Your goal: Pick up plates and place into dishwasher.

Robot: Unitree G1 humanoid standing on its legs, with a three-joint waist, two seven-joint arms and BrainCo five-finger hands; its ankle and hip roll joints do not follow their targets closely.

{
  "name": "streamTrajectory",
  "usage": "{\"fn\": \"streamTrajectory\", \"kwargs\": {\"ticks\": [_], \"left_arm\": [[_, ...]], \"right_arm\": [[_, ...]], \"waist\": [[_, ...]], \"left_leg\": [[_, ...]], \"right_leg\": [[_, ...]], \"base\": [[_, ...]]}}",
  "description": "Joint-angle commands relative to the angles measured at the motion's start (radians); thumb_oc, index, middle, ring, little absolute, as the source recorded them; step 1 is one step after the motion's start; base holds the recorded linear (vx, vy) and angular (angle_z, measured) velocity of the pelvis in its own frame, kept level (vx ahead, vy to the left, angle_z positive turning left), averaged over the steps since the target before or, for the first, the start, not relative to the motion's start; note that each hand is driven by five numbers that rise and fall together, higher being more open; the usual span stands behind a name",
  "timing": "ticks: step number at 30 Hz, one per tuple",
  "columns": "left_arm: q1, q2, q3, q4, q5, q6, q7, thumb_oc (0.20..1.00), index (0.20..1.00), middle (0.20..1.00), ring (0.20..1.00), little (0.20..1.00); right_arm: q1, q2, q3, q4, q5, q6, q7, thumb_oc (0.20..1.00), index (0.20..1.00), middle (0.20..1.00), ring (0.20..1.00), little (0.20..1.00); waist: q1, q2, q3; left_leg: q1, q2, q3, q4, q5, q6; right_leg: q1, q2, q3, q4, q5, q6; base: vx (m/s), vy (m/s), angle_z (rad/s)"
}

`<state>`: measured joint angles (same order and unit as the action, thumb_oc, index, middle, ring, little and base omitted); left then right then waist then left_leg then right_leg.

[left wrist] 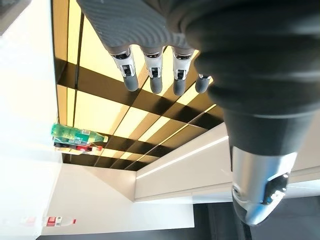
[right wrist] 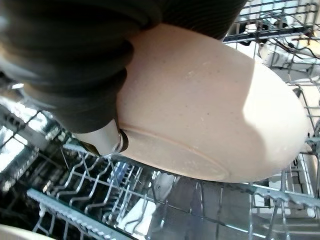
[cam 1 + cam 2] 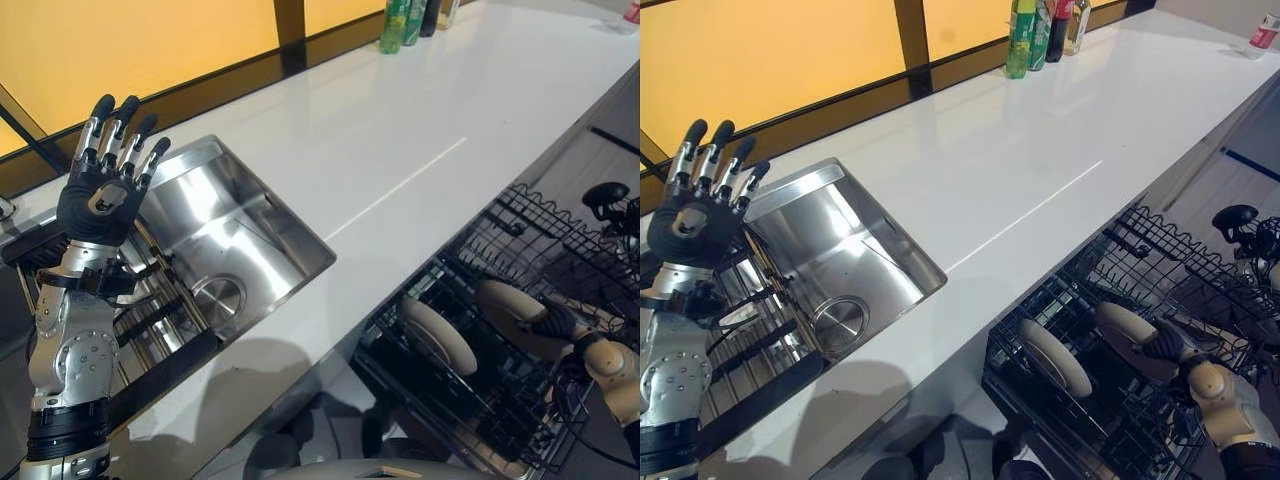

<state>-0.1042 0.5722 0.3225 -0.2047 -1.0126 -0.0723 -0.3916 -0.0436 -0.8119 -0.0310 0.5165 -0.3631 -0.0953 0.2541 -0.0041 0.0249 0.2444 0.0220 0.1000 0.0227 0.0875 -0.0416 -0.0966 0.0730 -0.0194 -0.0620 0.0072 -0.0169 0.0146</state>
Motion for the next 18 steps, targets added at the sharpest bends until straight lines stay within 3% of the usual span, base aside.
{"fn": "streamTrajectory", "kwargs": {"ticks": [1,7,12,18], "left_arm": [[-0.055,0.036,-0.071,0.03,0.014,-0.027,0.01,1.0,1.0,1.0,1.0,1.0],[-0.086,0.043,-0.113,0.041,0.023,-0.056,0.035,1.0,1.0,1.0,1.0,1.0],[-0.166,0.071,-0.171,0.053,-0.005,-0.141,0.073,1.0,1.0,1.0,1.0,1.0],[-0.24,0.081,-0.201,0.054,-0.014,-0.174,0.123,1.0,1.0,1.0,1.0,1.0]], "right_arm": [[-0.023,-0.067,0.096,0.046,-0.002,-0.039,0.028,0.2,0.2,0.2,0.2,0.2],[-0.085,-0.048,0.202,0.117,0.051,-0.045,-0.005,0.2,0.2,0.2,0.2,0.2],[-0.226,-0.053,0.307,0.187,0.125,-0.024,-0.063,0.2,0.2,0.2,0.2,0.2],[-0.326,-0.029,0.37,0.281,0.163,-0.03,-0.14,0.2,0.2,0.2,0.2,0.2]], "waist": [[0.033,0.03,-0.062],[0.044,0.057,-0.018],[0.041,0.114,0.067],[0.037,0.159,0.122]], "left_leg": [[-0.178,0.02,-0.053,0.045,0.081,-0.03],[-0.248,0.01,-0.071,0.089,0.092,-0.033],[-0.341,-0.012,-0.075,0.114,0.112,-0.031],[-0.38,-0.034,-0.062,0.114,0.122,-0.021]], "right_leg": [[-0.069,-0.025,-0.023,0.241,-0.168,0.036],[-0.126,-0.035,-0.021,0.297,-0.175,0.033],[-0.238,-0.045,-0.01,0.376,-0.189,0.023],[-0.306,-0.052,-0.001,0.423,-0.2,0.015]], "base": [[0.07,-0.022,-0.01],[-0.04,-0.001,0.01],[-0.26,0.087,0.02],[-0.14,0.076,-0.02]]}}
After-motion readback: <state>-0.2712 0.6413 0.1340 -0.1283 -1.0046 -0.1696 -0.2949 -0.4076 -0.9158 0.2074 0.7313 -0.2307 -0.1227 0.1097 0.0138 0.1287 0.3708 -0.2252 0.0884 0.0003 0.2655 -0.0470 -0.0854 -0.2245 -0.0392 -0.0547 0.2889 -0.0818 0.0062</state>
